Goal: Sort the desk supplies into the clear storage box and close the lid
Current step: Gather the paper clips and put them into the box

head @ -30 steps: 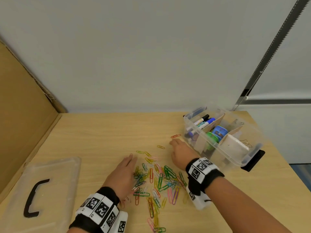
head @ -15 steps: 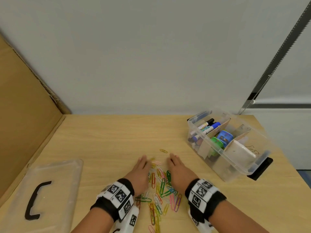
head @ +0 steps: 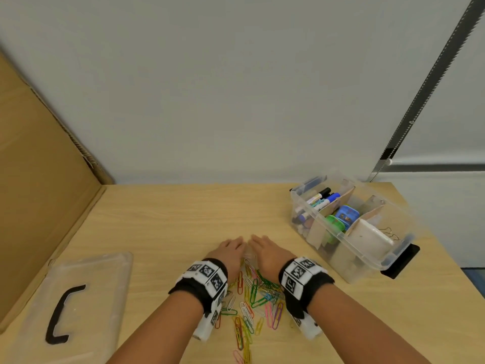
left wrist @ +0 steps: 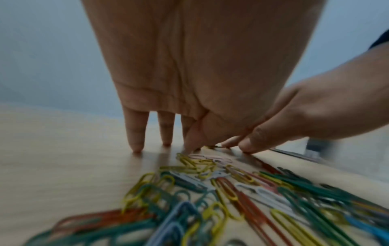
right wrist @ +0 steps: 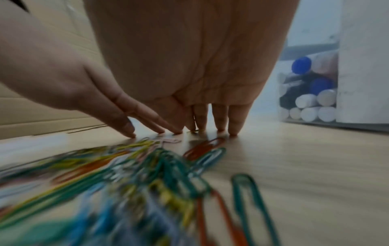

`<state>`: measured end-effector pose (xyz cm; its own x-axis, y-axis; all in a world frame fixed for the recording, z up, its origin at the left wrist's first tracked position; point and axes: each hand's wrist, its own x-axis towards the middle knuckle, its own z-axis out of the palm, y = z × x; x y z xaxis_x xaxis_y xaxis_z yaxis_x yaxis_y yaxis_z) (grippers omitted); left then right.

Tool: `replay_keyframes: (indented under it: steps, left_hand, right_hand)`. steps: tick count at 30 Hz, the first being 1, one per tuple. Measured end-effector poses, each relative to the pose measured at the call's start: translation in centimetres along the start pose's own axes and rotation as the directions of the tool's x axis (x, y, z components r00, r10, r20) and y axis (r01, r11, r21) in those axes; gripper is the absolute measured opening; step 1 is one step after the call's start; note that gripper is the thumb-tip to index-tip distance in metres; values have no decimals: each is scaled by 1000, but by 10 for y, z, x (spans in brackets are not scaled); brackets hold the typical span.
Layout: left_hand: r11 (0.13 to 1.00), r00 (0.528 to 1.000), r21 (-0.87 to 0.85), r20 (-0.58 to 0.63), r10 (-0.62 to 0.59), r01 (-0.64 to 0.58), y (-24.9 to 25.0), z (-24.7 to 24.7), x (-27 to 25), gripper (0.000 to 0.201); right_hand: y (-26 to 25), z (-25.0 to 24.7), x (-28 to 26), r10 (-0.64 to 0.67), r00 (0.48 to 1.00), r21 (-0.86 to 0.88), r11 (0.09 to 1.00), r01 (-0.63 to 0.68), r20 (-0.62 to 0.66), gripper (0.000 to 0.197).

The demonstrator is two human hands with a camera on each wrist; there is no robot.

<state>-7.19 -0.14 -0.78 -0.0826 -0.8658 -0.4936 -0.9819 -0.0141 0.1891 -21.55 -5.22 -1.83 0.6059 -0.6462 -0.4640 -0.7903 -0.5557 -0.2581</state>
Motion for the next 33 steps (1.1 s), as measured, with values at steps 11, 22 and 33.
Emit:
replay_keyframes:
  steps: [11,22,33]
  left_hand:
    - [972,970,-235,-238,-45,-12,-37,33,-83,65]
    - [819,977,-565,-101,-187,98,-57,72,-122,31]
    - [921,976,-378,-144,-163,98,-28,59,-115,54]
  right_hand:
    - [15,32,-92,-51,972,156,984,89,-231,56]
    - [12,56,-103,146,977,231,967,-108,-156,97]
    - [-20,64,-126,134,990,143,982,-127,-36,154]
